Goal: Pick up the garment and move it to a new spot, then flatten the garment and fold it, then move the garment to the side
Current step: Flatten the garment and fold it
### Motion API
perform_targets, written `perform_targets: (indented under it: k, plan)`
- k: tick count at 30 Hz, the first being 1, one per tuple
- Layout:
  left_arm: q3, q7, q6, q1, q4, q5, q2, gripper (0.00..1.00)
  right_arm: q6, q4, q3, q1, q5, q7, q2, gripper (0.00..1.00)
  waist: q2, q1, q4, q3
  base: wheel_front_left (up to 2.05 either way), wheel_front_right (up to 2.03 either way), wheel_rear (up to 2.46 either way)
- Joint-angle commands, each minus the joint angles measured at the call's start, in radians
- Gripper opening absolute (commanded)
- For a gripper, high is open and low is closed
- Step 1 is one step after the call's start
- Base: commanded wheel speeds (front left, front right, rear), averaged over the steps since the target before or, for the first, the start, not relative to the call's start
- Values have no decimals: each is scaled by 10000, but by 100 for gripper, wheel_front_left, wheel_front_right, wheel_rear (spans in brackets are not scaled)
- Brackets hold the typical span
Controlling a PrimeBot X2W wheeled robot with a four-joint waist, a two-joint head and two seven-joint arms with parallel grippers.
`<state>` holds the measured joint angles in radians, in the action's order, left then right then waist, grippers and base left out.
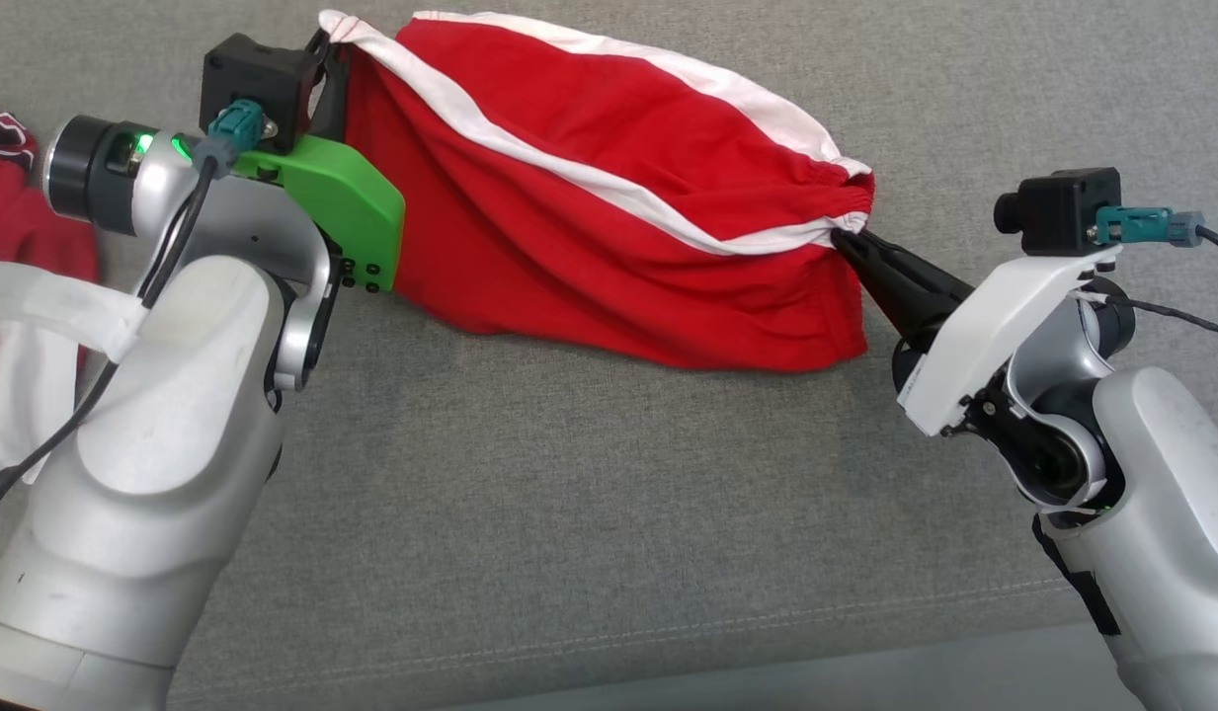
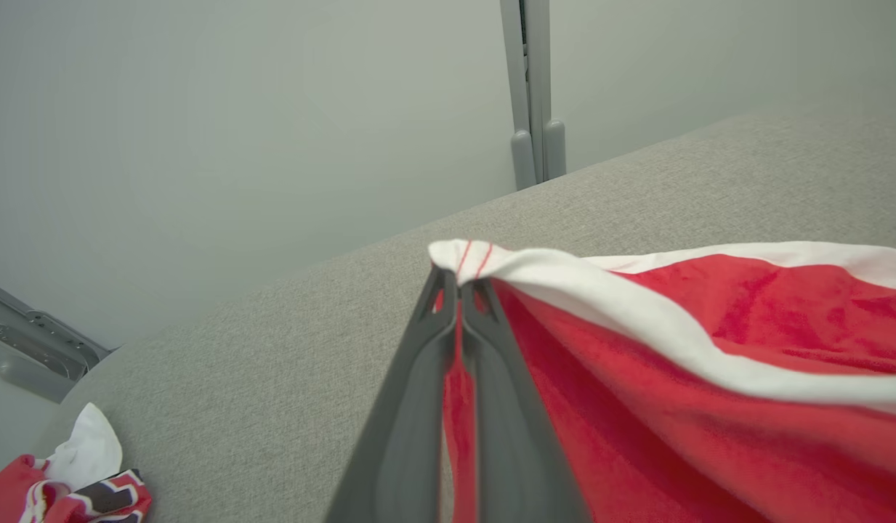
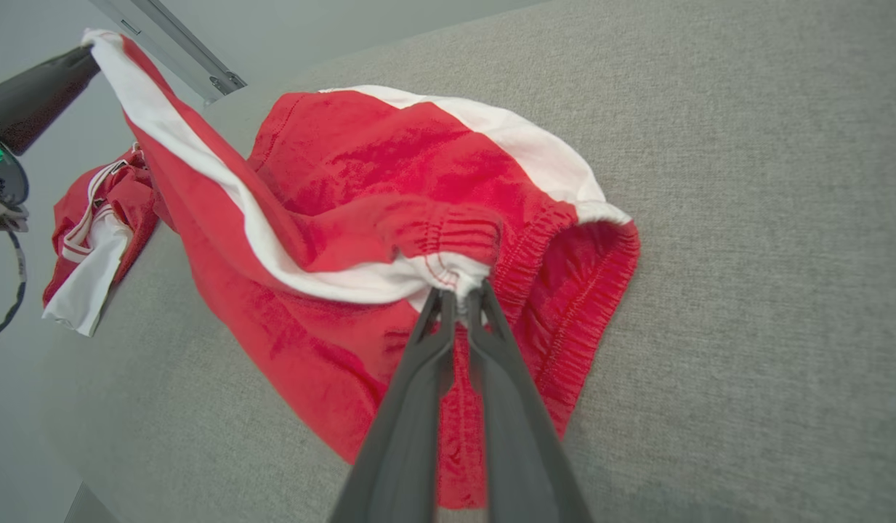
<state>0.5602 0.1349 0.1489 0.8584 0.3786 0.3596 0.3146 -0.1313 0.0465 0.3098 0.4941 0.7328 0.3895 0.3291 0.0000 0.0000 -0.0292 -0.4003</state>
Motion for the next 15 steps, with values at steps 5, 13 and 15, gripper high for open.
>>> perform_targets:
  k: [5, 13, 15]
  plan:
    - [-69, -230, -76, 820, 767, -55, -98, 0, 10, 468, -119, 365, -69, -611, -519, 0, 0, 0, -326, -197, 0, 0, 0]
    - [13, -275, -93, 1667, 1634, -152, -268, 0, 7, 1010, -620, 719, -24, -1050, -1310, 0, 0, 0, -619, -429, 0, 0, 0]
    - [52, -281, -103, 1837, 1825, -199, -290, 0, 7, 1209, -854, 801, -140, -1022, -1564, 0, 0, 0, -683, -488, 0, 0, 0]
